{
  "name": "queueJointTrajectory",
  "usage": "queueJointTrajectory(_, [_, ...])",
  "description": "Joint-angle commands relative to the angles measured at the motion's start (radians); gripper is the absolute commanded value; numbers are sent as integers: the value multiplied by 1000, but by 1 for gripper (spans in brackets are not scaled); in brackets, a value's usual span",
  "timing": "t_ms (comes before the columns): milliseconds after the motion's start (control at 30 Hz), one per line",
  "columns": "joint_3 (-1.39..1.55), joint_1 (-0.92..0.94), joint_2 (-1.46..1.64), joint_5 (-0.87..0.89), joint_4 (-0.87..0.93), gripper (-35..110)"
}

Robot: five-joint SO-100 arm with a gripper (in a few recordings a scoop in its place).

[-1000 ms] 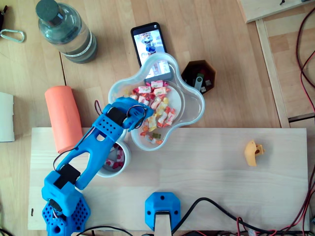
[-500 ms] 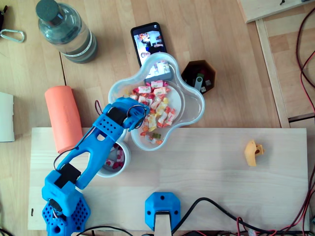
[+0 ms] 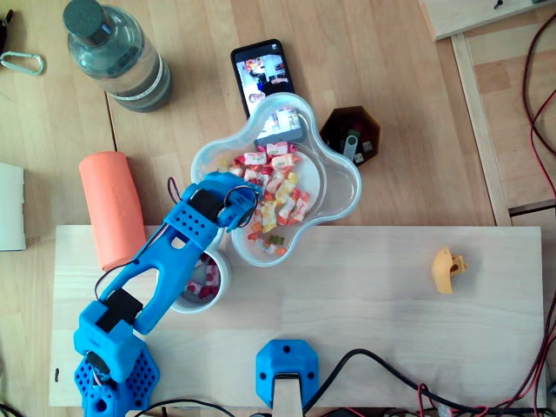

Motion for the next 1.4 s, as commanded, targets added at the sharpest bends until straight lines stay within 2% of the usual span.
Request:
queueJointTrajectory(0, [-26, 2, 28, 6, 5, -3])
queueJointTrajectory(900, [-94, 17, 227, 6, 28, -3])
queueJointTrajectory(1367, [-94, 17, 532, -18, 261, -3])
